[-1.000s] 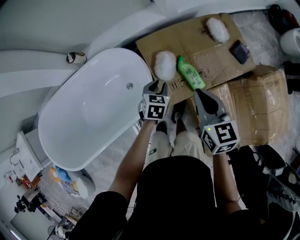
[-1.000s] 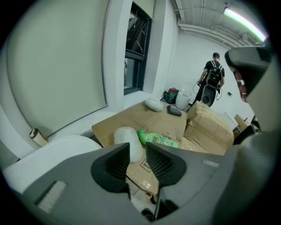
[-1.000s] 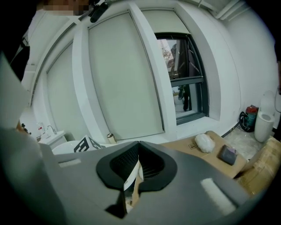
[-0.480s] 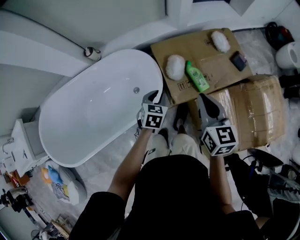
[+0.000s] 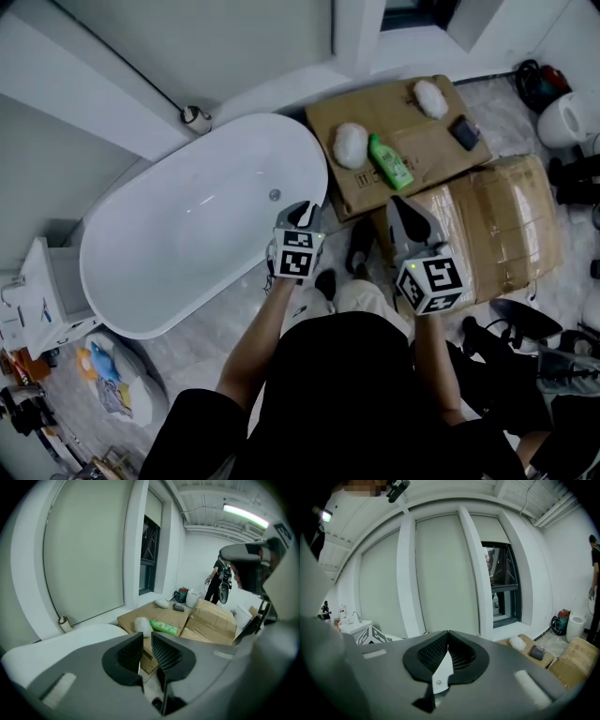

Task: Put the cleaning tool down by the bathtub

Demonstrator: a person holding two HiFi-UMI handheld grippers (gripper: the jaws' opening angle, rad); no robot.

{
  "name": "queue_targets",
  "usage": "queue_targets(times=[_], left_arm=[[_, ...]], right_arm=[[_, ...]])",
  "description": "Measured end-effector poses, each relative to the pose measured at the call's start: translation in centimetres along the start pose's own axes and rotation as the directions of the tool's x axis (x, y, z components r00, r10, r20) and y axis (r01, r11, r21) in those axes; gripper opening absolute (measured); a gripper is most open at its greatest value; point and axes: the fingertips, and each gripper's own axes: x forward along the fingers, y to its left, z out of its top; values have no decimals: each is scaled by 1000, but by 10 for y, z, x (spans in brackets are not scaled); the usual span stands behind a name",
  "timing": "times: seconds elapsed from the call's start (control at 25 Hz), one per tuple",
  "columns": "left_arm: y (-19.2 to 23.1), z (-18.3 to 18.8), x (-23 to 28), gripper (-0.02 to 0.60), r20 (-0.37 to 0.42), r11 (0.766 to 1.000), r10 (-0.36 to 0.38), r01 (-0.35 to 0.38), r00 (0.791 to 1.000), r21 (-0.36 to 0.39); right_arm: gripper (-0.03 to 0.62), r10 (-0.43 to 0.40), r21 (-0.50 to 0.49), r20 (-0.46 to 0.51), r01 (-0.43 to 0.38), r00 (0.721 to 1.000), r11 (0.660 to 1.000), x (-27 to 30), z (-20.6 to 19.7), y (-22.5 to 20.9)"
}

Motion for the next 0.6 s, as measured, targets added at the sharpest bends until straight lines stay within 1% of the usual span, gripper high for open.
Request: queue_targets(times=[0.28,0.48,0.6], left_arm=[[1,9,-40,37,61,1000,-17,18,998,-19],[-1,26,-59,25,128,998,-45,48,991,-27],[-5,37,-71,21,158,997,-70,74,985,-19]], right_arm=[[8,-11,-9,-15,11,1000,1000,-14,-7,19],[8,-23,-20,-5,23,1000,1000,-17,1,27],[8,-27,-31,5,27,1000,999,-21,7,35]])
